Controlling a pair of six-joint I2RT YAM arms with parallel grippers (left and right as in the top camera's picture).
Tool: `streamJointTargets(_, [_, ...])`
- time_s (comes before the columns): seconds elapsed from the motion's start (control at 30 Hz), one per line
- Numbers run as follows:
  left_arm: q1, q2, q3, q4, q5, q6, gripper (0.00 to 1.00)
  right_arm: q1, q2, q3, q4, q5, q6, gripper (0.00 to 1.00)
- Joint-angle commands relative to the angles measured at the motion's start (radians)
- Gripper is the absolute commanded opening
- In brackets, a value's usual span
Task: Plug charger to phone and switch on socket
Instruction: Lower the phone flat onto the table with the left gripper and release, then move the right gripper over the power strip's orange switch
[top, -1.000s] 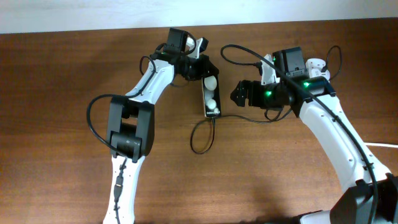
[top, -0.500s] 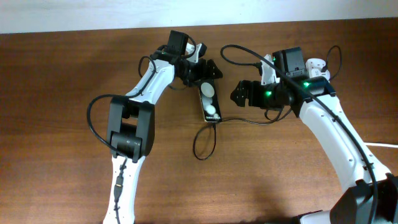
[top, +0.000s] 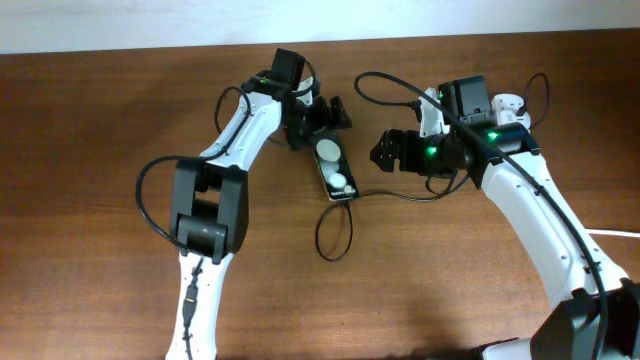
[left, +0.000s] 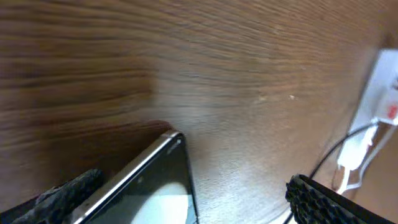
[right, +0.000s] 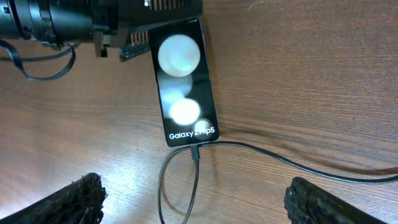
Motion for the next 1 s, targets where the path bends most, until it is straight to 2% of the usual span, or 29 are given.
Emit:
streamJointTargets(0.0, [0.002, 0.027, -0.020, -0.047, -0.161, -0.121, 0.99, 0.006, -0.003, -0.005, -0.005, -0.017, -0.008, 0.96])
streamJointTargets(0.2, [0.003, 0.027, -0.017, -0.108, -0.220, -0.226, 0.99, 0.006, -0.003, -0.005, -0.005, -0.017, -0.008, 0.96])
streamJointTargets(0.27, [0.011, 0.026, 0.009, -0.128, -0.241, -0.220, 0.99, 0.006, -0.003, -0.005, -0.012, -0.016, -0.013, 0.96])
streamJointTargets(0.4, [0.041, 0.026, 0.325, -0.327, -0.295, -0.122, 0.99, 0.005, -0.003, -0.005, -0.013, -0.016, -0.015, 0.99])
streamJointTargets(0.43, [0.043, 0.026, 0.438, -0.397, -0.295, -0.061, 0.99, 0.005, -0.003, -0.005, -0.015, -0.013, -0.015, 0.99])
streamJointTargets(0.5, [0.043, 0.026, 0.720, -0.616, -0.280, 0.142, 0.99, 0.004, -0.003, -0.005, -0.015, -0.013, -0.016, 0.99])
streamJointTargets(0.57, [0.043, 0.026, 0.950, -0.884, -0.289, 0.433, 0.99, 0.004, -0.003, -0.005, -0.015, -0.013, -0.016, 0.99])
streamJointTargets(0.6, [0.043, 0.018, 0.961, -0.884, -0.289, 0.476, 0.99, 0.004, -0.003, -0.005, -0.015, -0.013, -0.015, 0.99])
streamJointTargets(0.83, [0.042, 0.010, 0.961, -0.884, -0.318, 0.478, 0.99, 0.003, -0.003, -0.005, -0.015, 0.062, -0.012, 0.99])
streamJointTargets(0.9, [0.042, 0.010, 0.961, -0.884, -0.318, 0.478, 0.99, -0.005, -0.003, -0.002, -0.006, 0.059, 0.042, 0.99])
streamJointTargets(0.97, [0.042, 0.010, 0.961, -0.884, -0.318, 0.478, 0.99, -0.095, -0.003, 0.048, -0.110, 0.003, 0.018, 0.99])
